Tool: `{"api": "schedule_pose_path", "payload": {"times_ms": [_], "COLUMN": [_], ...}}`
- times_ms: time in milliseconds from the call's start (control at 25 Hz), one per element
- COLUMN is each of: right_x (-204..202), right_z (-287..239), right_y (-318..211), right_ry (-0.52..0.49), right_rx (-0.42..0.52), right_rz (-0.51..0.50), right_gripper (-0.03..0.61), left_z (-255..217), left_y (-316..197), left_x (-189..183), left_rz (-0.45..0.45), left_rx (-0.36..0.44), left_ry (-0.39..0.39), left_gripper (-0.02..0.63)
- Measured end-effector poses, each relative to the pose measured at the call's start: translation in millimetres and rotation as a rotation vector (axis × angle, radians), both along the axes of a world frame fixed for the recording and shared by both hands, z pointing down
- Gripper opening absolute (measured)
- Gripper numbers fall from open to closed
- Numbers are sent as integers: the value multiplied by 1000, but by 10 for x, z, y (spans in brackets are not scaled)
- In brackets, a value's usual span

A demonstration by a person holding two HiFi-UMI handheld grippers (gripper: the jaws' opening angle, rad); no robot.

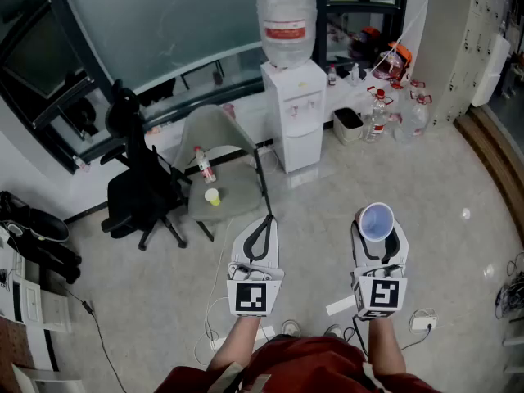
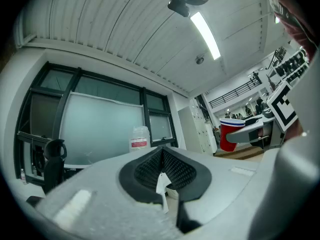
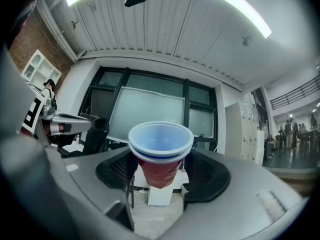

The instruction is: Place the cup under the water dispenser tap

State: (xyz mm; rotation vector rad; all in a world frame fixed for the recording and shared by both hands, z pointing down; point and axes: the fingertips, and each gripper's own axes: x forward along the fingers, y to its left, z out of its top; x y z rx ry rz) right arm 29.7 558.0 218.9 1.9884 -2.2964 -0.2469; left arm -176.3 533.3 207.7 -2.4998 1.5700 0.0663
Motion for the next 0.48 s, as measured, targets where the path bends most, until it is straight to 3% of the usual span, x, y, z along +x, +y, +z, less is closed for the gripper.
{"api": "schedule_pose_path", "payload": {"times_ms": [480], "right_x": [-371], "right_z": [187], "right_y": [-37], "right_ry": [2], "right_rx": [-9], "right_rz": [14], "right_gripper": [290], "left_z": [182], "left_y": [-43], "left_x": [-383], "left_rz": [-1], "left_rx": [-12], "left_ry": [22], "left_gripper": [-2]}}
